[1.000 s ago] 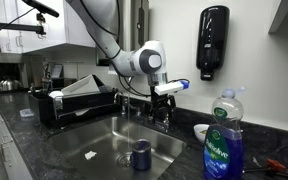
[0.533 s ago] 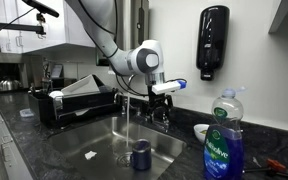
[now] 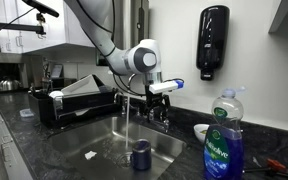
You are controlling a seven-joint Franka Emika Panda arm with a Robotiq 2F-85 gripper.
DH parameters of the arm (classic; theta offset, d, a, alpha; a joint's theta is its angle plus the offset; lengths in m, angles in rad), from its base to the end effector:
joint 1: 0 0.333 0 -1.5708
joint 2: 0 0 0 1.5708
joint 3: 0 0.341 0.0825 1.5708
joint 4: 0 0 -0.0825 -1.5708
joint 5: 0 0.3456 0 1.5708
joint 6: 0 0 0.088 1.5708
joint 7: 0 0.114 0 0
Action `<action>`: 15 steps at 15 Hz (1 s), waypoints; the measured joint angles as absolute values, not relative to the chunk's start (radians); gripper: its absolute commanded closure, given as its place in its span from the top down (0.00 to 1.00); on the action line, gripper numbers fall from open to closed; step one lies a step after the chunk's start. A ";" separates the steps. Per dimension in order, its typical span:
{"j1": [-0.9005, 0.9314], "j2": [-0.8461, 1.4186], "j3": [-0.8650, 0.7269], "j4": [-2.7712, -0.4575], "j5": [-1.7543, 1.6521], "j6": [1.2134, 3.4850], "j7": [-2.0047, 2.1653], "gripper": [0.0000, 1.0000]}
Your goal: Move the faucet handle on the right forwards
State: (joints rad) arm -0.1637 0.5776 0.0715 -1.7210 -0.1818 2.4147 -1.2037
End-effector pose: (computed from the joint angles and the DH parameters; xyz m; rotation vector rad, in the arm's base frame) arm 0.6653 -0.0699 0.3031 2.4512 1.7249 0.0603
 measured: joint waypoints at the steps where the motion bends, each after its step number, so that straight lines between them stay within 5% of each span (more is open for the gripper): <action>1: -0.163 0.577 0.072 -1.723 -0.182 2.415 -1.204 1.00; 15: -0.161 0.510 0.067 -1.767 -0.167 2.368 -1.204 1.00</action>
